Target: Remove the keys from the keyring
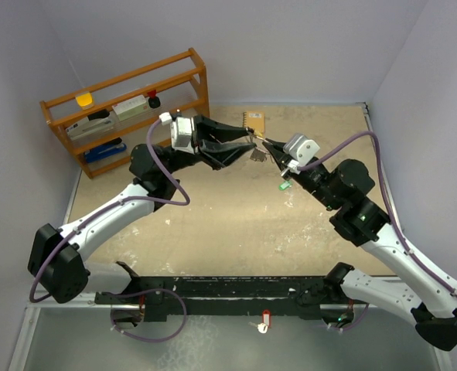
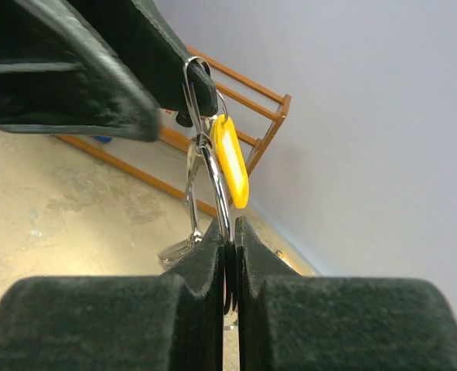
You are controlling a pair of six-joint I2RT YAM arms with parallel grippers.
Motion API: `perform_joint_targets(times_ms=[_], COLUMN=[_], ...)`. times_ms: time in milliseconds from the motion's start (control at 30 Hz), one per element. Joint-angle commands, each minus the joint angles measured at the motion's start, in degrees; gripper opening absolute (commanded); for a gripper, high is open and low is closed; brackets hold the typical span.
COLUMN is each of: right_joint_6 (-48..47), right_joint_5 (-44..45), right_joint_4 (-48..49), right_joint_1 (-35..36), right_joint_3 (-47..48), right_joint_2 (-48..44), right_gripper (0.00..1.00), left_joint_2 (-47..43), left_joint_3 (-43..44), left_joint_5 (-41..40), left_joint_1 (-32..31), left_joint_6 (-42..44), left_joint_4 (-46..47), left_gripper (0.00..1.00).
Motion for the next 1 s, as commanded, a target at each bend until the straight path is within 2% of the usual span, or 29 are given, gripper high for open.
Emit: perform_joint_targets(times_ms=[0, 67, 167, 367, 400, 533, 600, 700, 967], right_joint_6=[0.99, 0.99, 1.18, 1.63, 1.69, 1.65, 1.67, 1.71, 2.21], right_joint_5=[0.47, 0.39, -0.10, -0.77, -0.70, -0.60, -0.60, -0.49, -0.05], right_joint_4=[10.76, 10.74, 9.64, 8.63, 8.55, 8.20, 8.23, 8.30, 8.07], right_joint_1=[0.03, 0.04, 0.00, 0.00, -0.02, -0.02, 0.02, 0.01, 0.00], right_joint_3=[1.60, 1.85, 2.47, 2.71, 2.71, 2.80, 2.71, 2.59, 2.44], right_joint_2=[-2.58, -2.37, -1.94, -1.61, -1.66, -1.73, -1.79, -1.87, -1.82], right_gripper=[0.00, 0.00, 0.00, 0.00, 0.00, 0.00, 0.00, 0.00, 0.00], left_joint_2=[-1.12, -1.00, -1.50, -2.72, -2.56, -2.51, -2.98, -3.55, -3.46], left_joint_3=[-1.76, -2.20, -3.54, -8.38, -8.24, -8.36, -9.19, -10.05, -10.82], left_joint_5=[-5.26, -5.08, -5.93, -12.20, -12.79, -14.93, -15.94, -17.30, -18.31], left_joint_1=[0.74, 0.76, 0.73, 0.75, 0.77, 0.76, 0.77, 0.77, 0.79], left_joint_6=[10.70, 10.86, 11.45, 8.63, 8.40, 7.60, 7.27, 6.94, 6.02], left_joint_4=[-12.81, -12.32, -10.25, 0.57, 0.54, 1.78, 3.56, 5.07, 5.29], left_gripper=[0.23, 0.18, 0.00, 0.00, 0.02, 0.25, 0.32, 0.36, 0.37])
